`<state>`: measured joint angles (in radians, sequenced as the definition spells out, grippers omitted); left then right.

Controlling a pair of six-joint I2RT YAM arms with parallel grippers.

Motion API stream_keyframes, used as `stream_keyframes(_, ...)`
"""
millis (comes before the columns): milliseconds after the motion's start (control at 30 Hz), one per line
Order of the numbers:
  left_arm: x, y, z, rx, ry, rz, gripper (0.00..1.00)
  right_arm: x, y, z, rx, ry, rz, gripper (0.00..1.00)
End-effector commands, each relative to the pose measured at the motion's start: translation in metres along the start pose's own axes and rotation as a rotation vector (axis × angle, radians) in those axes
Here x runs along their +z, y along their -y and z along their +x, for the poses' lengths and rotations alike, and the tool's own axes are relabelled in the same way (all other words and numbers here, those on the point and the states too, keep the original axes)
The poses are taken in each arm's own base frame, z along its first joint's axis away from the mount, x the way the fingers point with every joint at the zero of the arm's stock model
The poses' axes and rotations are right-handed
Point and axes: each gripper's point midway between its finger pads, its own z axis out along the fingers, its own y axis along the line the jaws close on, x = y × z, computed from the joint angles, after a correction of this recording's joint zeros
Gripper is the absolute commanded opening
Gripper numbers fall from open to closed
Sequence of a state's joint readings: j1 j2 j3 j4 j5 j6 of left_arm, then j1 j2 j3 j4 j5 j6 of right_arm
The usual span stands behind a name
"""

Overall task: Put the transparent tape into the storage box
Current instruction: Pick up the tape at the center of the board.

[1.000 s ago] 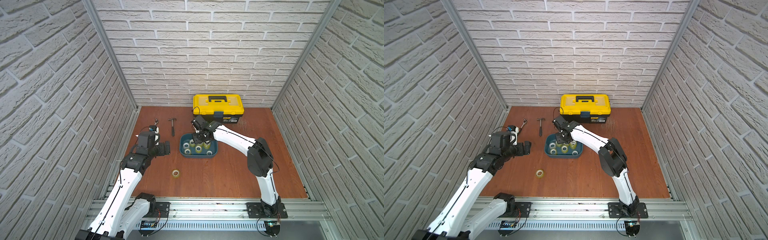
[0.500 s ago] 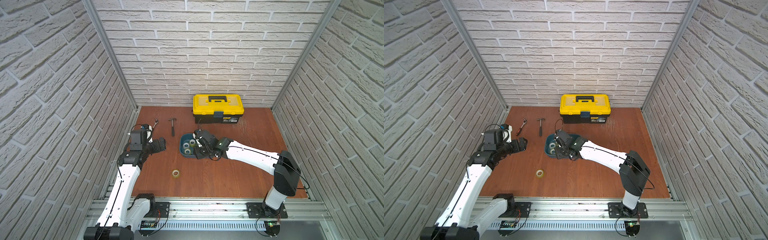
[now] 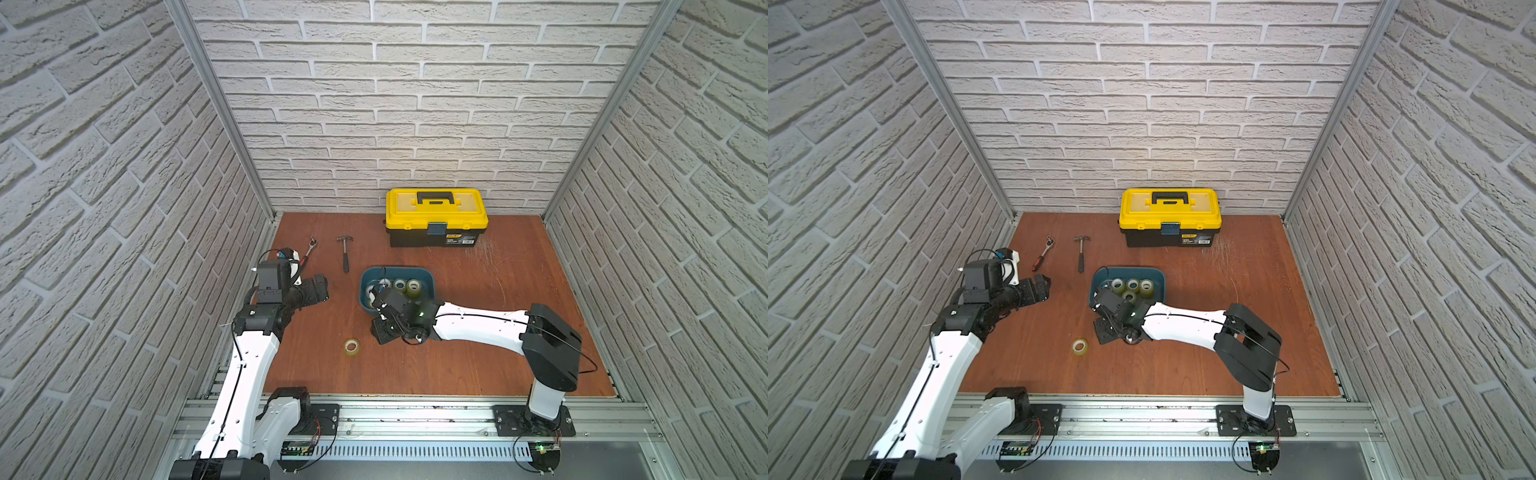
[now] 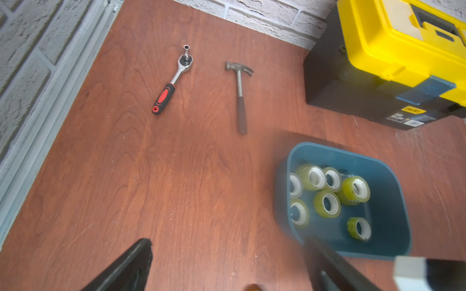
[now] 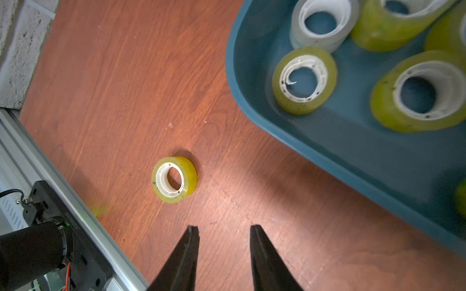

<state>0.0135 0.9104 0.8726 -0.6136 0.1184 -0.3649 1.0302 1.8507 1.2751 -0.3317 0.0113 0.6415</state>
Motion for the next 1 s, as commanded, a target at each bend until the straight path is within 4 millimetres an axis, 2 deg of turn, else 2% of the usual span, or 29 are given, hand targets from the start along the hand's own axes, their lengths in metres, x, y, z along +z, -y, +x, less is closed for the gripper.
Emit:
stream_keyframes(0, 0.0, -0.003, -0.006, -0.02, 0.023, -0.002, 0.98, 0.007, -0.024, -0.003, -0.005, 0.013, -0.051, 0.39)
stream_keyframes(200, 0.0, -0.008, -0.007, -0.042, 0.024, -0.006, 0.98, 0.022, -0.038, -0.001, -0.033, -0.026, -0.046, 0.39)
stream_keyframes(233, 0.0, -0.008, -0.007, -0.044, 0.026, -0.008, 0.98, 0.032, -0.037, 0.004, -0.039, -0.046, -0.034, 0.39)
stream_keyframes(367, -0.003, -0.01, -0.009, -0.049, 0.043, -0.013, 0.98, 0.044, -0.043, 0.011, -0.054, -0.073, -0.023, 0.39)
stream_keyframes(533, -0.004, -0.01, -0.011, -0.059, 0.049, -0.003, 0.98, 0.06, -0.039, 0.017, -0.072, -0.104, 0.032, 0.38)
stream_keyframes(733, -0.005, -0.011, -0.013, -0.074, 0.06, 0.009, 0.98, 0.068, -0.033, 0.025, -0.105, -0.13, 0.096, 0.36)
stream_keyframes(867, -0.006, -0.012, -0.013, -0.082, 0.062, 0.012, 0.98, 0.068, -0.027, 0.029, -0.109, -0.136, 0.128, 0.29)
stream_keyframes(967, -0.006, -0.013, -0.014, -0.084, 0.067, 0.009, 0.98, 0.061, -0.025, 0.026, -0.114, -0.118, 0.14, 0.17)
